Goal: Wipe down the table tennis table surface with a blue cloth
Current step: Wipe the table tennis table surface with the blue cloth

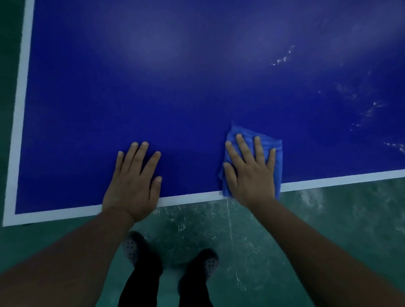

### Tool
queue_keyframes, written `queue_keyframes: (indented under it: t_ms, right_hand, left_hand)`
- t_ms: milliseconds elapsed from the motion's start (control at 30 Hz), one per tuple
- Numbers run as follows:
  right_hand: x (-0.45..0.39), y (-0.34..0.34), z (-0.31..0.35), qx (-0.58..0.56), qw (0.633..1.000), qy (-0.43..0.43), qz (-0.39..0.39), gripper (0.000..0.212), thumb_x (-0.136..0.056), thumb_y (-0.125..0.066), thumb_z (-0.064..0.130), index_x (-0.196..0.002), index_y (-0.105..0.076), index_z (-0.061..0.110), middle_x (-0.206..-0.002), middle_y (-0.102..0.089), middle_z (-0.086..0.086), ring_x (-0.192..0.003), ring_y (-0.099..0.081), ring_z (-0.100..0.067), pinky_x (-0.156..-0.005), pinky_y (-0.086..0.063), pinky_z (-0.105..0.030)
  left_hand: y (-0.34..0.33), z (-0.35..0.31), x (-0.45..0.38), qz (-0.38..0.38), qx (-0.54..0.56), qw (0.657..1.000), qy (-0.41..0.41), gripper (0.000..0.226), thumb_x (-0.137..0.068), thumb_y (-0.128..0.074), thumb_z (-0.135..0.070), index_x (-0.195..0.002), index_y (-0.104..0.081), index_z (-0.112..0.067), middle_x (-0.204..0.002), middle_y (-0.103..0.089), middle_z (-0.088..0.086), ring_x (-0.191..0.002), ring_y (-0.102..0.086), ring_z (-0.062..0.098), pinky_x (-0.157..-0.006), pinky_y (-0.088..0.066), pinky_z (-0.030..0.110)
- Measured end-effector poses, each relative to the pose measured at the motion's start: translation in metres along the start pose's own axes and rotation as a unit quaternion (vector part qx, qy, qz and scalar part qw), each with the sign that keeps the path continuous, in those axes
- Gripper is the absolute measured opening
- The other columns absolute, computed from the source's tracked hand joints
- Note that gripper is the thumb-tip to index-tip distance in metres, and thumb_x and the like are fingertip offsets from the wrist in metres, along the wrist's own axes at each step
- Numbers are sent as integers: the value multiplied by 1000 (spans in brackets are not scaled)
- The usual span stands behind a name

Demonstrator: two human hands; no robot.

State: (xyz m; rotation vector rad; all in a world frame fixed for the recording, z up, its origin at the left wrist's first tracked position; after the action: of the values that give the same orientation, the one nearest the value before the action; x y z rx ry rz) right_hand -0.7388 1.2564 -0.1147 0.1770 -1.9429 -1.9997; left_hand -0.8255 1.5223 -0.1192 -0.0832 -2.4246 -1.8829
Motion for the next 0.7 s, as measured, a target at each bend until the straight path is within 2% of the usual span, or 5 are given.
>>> queue_keyframes:
  t_ms: [167, 333, 467, 600, 700]
  right_hand:
    - [2, 1, -48, -1, 998, 57, -7, 59, -103, -22, 58, -156, -29, 35, -166, -21, 7, -154, -9, -31, -119, -6, -65]
    - [-28, 7, -66, -5, 999, 53, 2, 60, -101, -20, 60, -157, -27, 37, -166, -19, 9, -154, -7, -30, -120, -1, -64]
    - [-62, 15, -83, -1, 997, 72, 15, 60, -102, -15, 61, -157, -24, 38, -167, -15, 11, -155, -2, -28, -120, 1, -64]
    - [-94, 24, -92, 9, 996, 82, 25, 60, -102, -15, 60, -158, -22, 39, -167, -12, 11, -155, 0, -26, -120, 2, -62]
    - [-124, 29, -99, 8, 996, 87, 30, 59, -102, -18, 59, -157, -21, 39, -167, -10, 12, -155, 2, -25, -121, 1, -62]
  left_hand:
    - [0, -1, -1, -1, 1, 1000, 7, 63, -100, -26, -43, -154, -36, -12, -165, -21, 13, -154, -9, 29, -125, -8, 52]
    - [0, -2, -3, 6, -3, 1000, 25, 64, -97, -30, -45, -152, -37, -13, -164, -24, 13, -154, -11, 28, -125, -8, 51]
    - [6, -6, -9, -5, -7, 1000, 26, 65, -97, -31, -45, -148, -42, -7, -160, -30, 18, -152, -18, 34, -123, -10, 55]
    - [12, -28, -55, -33, 14, 999, 15, 59, -97, -34, -38, -141, -50, -1, -155, -38, 21, -147, -29, 37, -122, -12, 55]
    - [13, -53, -127, -32, 47, 998, 21, 60, -96, -32, -38, -143, -49, -4, -158, -35, 17, -149, -25, 32, -123, -10, 51]
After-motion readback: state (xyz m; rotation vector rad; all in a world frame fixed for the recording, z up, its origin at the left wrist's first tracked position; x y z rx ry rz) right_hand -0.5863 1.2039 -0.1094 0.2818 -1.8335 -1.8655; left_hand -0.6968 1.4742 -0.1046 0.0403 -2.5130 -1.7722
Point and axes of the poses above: each hand's wrist, its own x-axis away from the middle knuckle, its own y-axis out of the back of the hand, z = x × y, the point moved 5 cm from there along -x, towards the middle knuckle
